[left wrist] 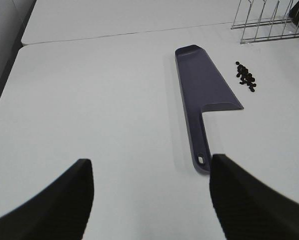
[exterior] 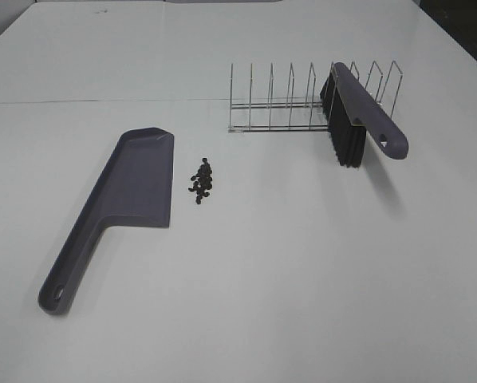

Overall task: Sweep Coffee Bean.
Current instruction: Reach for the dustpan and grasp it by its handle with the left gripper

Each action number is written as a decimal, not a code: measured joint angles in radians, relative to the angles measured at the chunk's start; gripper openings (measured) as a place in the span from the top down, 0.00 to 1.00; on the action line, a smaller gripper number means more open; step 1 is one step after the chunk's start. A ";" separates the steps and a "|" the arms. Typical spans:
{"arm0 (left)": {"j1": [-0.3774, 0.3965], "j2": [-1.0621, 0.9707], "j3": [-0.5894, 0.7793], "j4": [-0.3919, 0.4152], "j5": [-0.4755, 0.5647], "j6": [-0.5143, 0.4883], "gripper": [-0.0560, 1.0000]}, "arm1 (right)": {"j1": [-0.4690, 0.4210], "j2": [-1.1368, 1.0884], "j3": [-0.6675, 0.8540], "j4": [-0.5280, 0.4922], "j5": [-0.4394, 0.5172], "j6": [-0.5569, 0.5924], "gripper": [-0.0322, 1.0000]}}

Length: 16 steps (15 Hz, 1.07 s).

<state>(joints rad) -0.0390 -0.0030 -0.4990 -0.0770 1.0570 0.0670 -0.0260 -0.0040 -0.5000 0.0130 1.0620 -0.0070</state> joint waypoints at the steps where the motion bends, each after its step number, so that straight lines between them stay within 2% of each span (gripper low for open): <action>1: 0.000 0.000 0.000 0.000 0.000 0.000 0.35 | 0.000 0.000 0.000 0.000 0.000 0.000 0.17; 16: 0.000 0.000 0.000 0.000 0.000 0.000 0.35 | 0.000 0.000 0.000 0.000 0.000 0.000 0.17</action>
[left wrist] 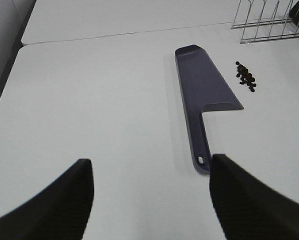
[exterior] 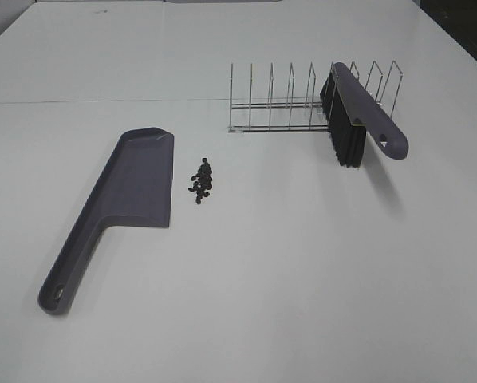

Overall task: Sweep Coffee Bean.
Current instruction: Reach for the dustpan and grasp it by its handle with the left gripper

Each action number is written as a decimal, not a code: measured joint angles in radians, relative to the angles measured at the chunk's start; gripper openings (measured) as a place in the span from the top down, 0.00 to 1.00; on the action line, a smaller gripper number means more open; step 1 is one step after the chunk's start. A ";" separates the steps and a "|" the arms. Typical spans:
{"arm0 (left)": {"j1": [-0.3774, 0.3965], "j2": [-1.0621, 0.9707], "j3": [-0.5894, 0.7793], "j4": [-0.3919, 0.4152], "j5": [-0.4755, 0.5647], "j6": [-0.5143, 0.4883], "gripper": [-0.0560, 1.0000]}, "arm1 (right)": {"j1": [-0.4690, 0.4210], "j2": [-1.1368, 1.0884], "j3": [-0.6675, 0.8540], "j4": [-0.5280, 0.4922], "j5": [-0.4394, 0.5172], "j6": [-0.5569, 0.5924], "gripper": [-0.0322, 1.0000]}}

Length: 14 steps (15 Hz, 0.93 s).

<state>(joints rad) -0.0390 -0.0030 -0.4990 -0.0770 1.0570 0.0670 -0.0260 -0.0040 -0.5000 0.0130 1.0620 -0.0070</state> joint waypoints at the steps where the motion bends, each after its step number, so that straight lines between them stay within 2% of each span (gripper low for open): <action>1: 0.000 0.000 0.000 0.000 0.000 0.000 0.35 | 0.000 0.000 0.000 0.000 0.000 0.000 0.17; 14: 0.000 0.000 0.000 0.000 0.000 0.000 0.35 | 0.000 0.000 0.000 0.000 0.000 0.000 0.17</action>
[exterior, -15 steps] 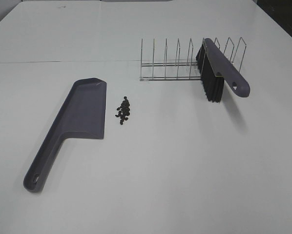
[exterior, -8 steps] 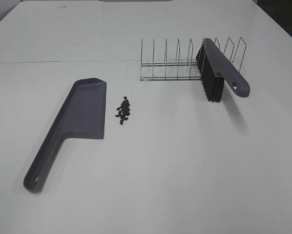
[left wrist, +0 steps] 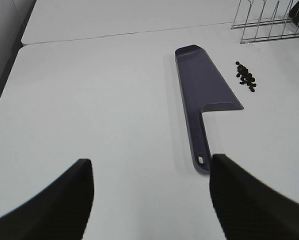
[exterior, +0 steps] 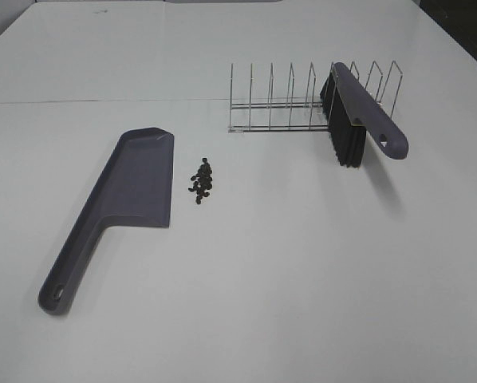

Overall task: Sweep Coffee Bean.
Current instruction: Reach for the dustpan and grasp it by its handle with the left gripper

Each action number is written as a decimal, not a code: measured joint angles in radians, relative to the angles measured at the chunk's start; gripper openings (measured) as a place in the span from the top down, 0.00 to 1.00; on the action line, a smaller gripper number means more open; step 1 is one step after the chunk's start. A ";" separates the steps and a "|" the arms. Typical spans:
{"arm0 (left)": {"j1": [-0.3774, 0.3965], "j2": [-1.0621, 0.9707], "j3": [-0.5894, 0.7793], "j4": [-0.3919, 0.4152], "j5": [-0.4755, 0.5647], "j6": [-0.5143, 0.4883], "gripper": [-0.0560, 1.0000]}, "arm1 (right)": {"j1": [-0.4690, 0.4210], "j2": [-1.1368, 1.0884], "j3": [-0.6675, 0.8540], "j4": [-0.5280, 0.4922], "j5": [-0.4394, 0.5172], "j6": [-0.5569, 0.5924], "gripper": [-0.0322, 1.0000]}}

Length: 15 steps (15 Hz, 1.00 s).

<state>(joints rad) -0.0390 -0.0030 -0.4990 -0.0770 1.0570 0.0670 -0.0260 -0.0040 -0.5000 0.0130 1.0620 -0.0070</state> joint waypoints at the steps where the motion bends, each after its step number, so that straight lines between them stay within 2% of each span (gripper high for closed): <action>1: 0.000 0.000 0.000 0.000 0.000 0.000 0.35 | 0.000 0.000 0.000 0.000 0.000 0.000 0.17; 15: 0.000 0.000 0.000 0.000 0.000 0.000 0.35 | 0.000 0.000 0.000 0.000 0.000 0.000 0.17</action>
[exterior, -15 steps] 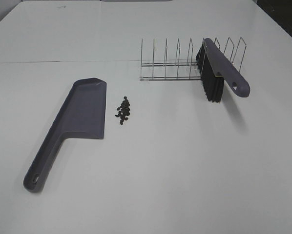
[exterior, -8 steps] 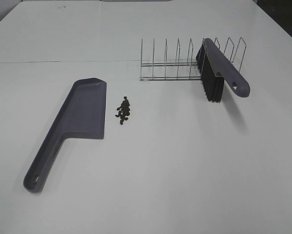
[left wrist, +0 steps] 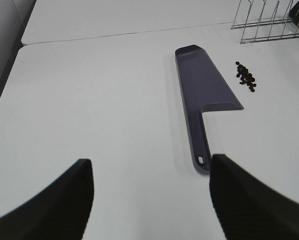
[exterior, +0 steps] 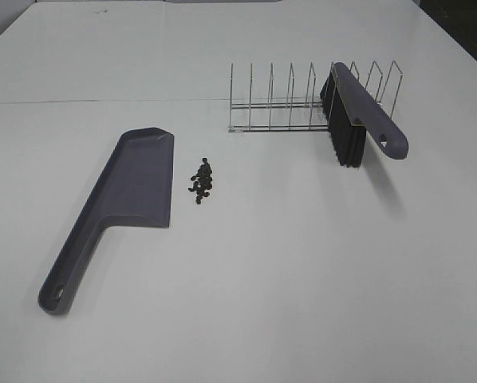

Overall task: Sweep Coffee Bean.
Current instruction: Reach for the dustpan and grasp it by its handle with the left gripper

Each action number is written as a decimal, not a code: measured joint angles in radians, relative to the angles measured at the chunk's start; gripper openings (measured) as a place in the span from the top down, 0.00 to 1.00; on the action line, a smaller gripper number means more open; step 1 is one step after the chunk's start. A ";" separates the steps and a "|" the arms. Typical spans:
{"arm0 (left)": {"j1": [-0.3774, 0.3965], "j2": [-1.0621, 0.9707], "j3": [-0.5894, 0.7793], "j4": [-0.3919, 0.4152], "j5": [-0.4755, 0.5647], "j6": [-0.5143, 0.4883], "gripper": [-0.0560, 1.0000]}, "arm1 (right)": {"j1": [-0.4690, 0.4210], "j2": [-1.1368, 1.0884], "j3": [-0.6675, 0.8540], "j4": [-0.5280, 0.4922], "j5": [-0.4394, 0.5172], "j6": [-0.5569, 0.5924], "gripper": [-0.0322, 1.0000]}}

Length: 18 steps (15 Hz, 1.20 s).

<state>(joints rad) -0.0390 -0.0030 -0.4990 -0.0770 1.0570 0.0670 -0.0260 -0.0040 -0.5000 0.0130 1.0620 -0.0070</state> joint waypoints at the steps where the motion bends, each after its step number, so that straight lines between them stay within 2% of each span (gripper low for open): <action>1: 0.000 0.000 0.000 0.000 0.000 0.000 0.35 | 0.000 0.000 0.000 0.000 0.000 0.000 0.17; 13: 0.000 0.021 -0.012 0.001 -0.022 0.000 0.37 | 0.000 0.000 0.000 0.000 0.000 0.000 0.17; 15: 0.000 0.074 -0.033 0.000 -0.124 0.000 0.41 | 0.000 0.000 0.000 0.000 0.000 0.000 0.17; 18: 0.000 0.268 -0.042 -0.022 -0.368 0.000 0.43 | 0.000 0.000 0.000 0.000 0.000 0.000 0.17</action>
<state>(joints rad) -0.0390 0.2650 -0.5410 -0.0990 0.6890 0.0670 -0.0260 -0.0040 -0.5000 0.0130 1.0620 -0.0070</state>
